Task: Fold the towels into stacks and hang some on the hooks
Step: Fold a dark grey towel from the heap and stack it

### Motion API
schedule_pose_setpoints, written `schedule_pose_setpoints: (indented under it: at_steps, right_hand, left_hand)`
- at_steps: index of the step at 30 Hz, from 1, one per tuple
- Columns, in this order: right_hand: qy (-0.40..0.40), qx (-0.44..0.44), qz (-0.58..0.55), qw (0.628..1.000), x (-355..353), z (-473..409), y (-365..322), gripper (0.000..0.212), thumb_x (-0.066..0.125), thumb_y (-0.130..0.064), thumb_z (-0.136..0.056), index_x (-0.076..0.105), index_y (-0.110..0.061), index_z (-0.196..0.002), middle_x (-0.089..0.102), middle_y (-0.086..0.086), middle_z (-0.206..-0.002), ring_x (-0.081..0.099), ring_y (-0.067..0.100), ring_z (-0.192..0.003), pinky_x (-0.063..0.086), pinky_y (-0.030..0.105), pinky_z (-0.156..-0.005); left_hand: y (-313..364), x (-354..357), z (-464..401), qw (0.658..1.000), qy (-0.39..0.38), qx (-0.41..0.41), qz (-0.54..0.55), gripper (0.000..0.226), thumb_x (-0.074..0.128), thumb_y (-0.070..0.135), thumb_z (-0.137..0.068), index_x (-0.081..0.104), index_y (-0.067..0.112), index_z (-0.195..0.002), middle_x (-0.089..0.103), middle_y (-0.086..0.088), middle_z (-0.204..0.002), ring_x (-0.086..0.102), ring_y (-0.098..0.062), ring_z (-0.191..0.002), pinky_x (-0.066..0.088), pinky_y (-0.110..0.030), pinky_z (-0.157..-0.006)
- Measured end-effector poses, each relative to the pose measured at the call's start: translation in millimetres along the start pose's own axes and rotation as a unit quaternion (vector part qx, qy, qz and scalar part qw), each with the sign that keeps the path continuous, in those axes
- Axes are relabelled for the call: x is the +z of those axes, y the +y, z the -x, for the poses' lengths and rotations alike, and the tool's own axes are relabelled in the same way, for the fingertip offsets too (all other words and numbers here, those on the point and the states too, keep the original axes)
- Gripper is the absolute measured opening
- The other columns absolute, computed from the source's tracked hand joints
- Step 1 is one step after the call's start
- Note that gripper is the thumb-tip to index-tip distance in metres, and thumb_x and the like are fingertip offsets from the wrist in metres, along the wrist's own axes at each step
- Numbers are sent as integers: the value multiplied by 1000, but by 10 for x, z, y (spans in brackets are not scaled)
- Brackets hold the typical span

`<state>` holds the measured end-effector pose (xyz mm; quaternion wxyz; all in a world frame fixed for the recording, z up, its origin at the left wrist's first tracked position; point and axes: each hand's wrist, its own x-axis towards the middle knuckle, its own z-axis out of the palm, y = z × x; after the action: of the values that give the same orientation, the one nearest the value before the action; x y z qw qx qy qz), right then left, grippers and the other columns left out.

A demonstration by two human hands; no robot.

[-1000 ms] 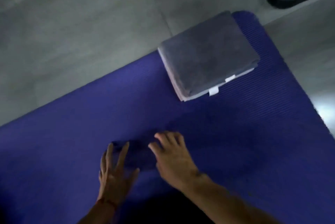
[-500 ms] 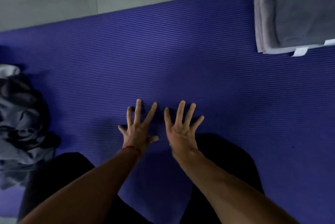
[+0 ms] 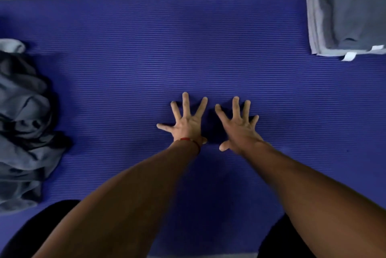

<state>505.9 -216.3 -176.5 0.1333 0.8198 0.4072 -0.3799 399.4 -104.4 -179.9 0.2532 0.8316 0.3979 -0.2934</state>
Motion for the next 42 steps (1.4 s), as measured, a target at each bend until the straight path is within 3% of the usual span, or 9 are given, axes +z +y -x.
schedule_pose_setpoints:
  at_steps: [9,12,16,22,26,29,32,38,42]
  right_hand:
    - [7,53,78,996,-133,140,-307,132,90,-34,-75,-10,-21,-161,-11,32,-163,5,58,-149,42,63,-109]
    - [42,38,120,991,-99,272,-643,87,73,-17,-92,18,2,-157,26,35,-157,34,49,-143,44,48,-111]
    - [67,-68,44,994,-267,436,-1042,52,66,-36,-94,51,-25,-143,54,5,-144,52,29,-131,46,46,-107]
    - [123,-153,29,980,-782,675,-2094,43,58,-37,-99,53,-33,-141,55,-1,-144,52,24,-129,46,46,-106]
    - [86,-200,111,970,-670,783,-2671,41,55,-36,-101,52,-32,-142,55,-2,-140,55,22,-124,48,45,-103]
    - [63,-233,156,958,-547,877,-2841,42,55,-35,-102,50,-32,-144,53,-3,-141,54,21,-126,47,42,-104]
    - [83,-257,63,961,-569,961,-2850,54,63,-45,-97,44,-38,-147,53,-7,-144,57,14,-119,47,37,-102]
    - [-17,-313,-367,876,-811,1347,-2649,48,77,-15,-89,62,-32,-131,72,-1,-122,71,18,-109,60,46,-90]
    - [13,-237,-415,878,-962,1467,-2196,27,70,-10,-94,68,-14,-121,76,11,-113,73,26,-106,57,52,-96]
  left_hand:
    - [-39,-47,4,996,-2,26,-83,131,87,49,-72,-16,57,-151,-30,-1,-161,-14,-41,-150,29,-88,-90]
    - [-372,-106,83,985,42,112,-122,100,76,53,-83,12,42,-158,2,-2,-163,8,-39,-148,42,-72,-98]
    - [-1435,-90,468,968,129,200,-73,53,63,34,-91,52,23,-141,52,-6,-136,46,-34,-129,46,-50,-103]
    - [-3226,-307,1216,893,366,38,-258,54,71,29,-80,58,26,-132,44,-12,-149,42,-40,-131,32,-66,-102]
    - [-3950,-536,1371,913,296,-78,-270,69,56,42,-96,21,43,-156,2,-9,-167,5,-47,-148,8,-80,-106]
    - [-4061,-701,1421,932,276,-16,-234,47,49,36,-100,40,47,-146,17,-1,-164,23,-41,-143,27,-70,-107]
    - [-3648,-801,1580,934,329,127,-55,34,40,39,-94,59,30,-121,50,3,-142,59,-37,-114,48,-48,-90]
    - [-2617,-797,2026,798,464,323,211,18,59,22,-96,57,16,-113,64,-1,-103,61,-21,-91,48,-34,-78]
    - [-2588,-625,1867,820,437,291,227,54,71,28,-88,50,15,-136,53,-1,-135,53,-20,-121,45,-30,-100]
